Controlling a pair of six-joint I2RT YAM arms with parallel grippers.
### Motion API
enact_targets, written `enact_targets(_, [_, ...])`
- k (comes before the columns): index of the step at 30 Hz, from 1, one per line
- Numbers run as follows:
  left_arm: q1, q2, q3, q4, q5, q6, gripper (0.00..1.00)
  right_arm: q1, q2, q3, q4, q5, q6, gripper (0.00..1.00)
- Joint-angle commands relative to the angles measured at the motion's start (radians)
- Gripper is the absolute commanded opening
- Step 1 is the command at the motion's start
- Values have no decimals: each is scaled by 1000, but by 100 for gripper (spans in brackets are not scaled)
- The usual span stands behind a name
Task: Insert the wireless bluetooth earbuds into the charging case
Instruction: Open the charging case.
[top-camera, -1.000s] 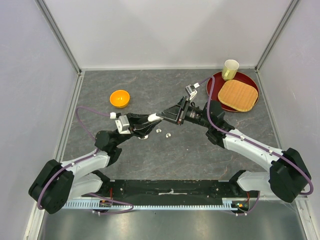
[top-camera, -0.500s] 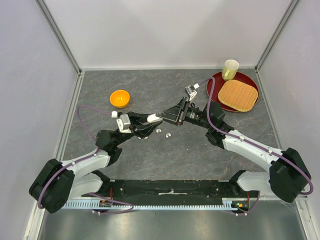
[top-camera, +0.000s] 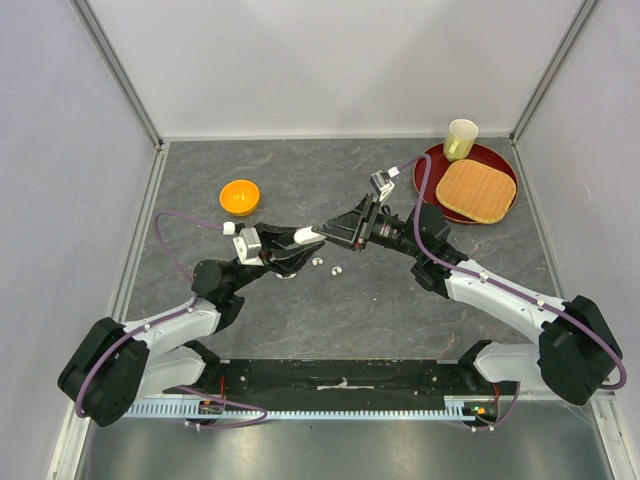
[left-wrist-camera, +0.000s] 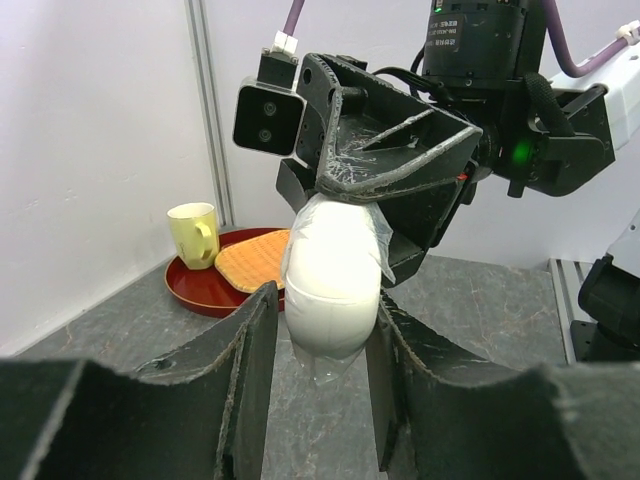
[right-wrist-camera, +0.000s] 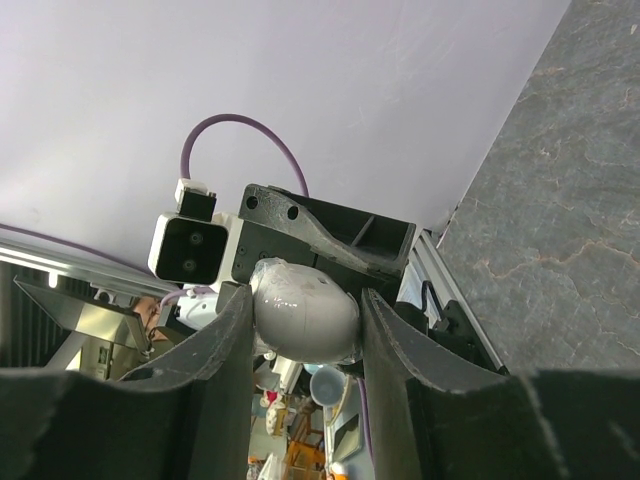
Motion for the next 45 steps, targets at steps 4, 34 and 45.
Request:
enact_targets(4, [-8, -25, -7, 161, -50, -2, 46, -1, 0, -5, 43, -5, 7, 8])
enact_targets(34, [-14, -26, -1, 143, -42, 1, 2, -13, 10, -7, -11, 10, -22, 36])
enact_targets(45, [-14, -61, 31, -50, 19, 3, 2, -15, -233, 71, -490, 257, -467, 91])
